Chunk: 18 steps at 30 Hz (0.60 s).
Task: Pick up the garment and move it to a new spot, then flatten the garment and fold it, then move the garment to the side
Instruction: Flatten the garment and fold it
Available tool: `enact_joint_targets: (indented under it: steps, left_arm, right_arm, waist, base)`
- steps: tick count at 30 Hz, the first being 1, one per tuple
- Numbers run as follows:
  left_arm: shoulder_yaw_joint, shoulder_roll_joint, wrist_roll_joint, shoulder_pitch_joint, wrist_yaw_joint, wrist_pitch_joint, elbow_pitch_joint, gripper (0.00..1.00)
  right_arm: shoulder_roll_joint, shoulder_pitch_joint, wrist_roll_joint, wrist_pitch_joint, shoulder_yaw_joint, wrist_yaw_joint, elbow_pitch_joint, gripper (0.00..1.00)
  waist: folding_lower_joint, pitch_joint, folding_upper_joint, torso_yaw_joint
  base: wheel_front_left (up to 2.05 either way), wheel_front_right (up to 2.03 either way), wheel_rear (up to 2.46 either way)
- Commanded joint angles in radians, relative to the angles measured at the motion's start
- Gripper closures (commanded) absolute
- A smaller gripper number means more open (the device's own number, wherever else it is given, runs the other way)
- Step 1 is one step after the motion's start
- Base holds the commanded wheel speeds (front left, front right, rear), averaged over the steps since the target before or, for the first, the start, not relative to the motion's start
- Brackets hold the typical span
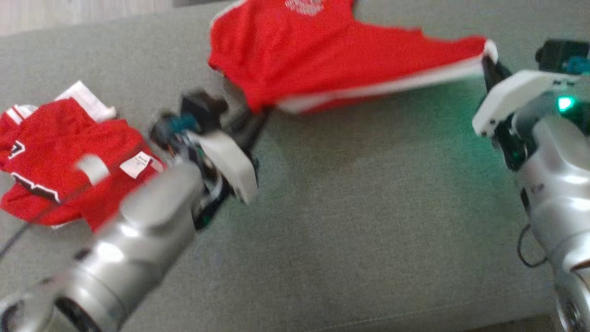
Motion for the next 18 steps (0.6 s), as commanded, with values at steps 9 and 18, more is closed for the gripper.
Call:
enact_joint_targets:
  steps: [9, 18]
  left_arm:
    - [-0.054, 0.022, 0.004, 0.161, 0.05, -0.015, -0.149, 1.0]
    - [-0.089, -0.001, -0.02, 0.317, 0.123, -0.023, -0.256, 1.0]
  right_arm:
    - [-0.088, 0.127, 0.102, 0.163, 0.093, -0.001, -0.056, 1.0]
    - [-0.178, 0.258, 0.174, 0.238, 0.101, -0.001, -0.123, 1.0]
  waist:
    - [0.0002, -0.114, 0.0, -0.021]
    - [0.0002, -0.19, 0.0, -0.044]
  base:
    - [0.0, 0.0, 0.0]
    - [0.0, 0.0, 0.0]
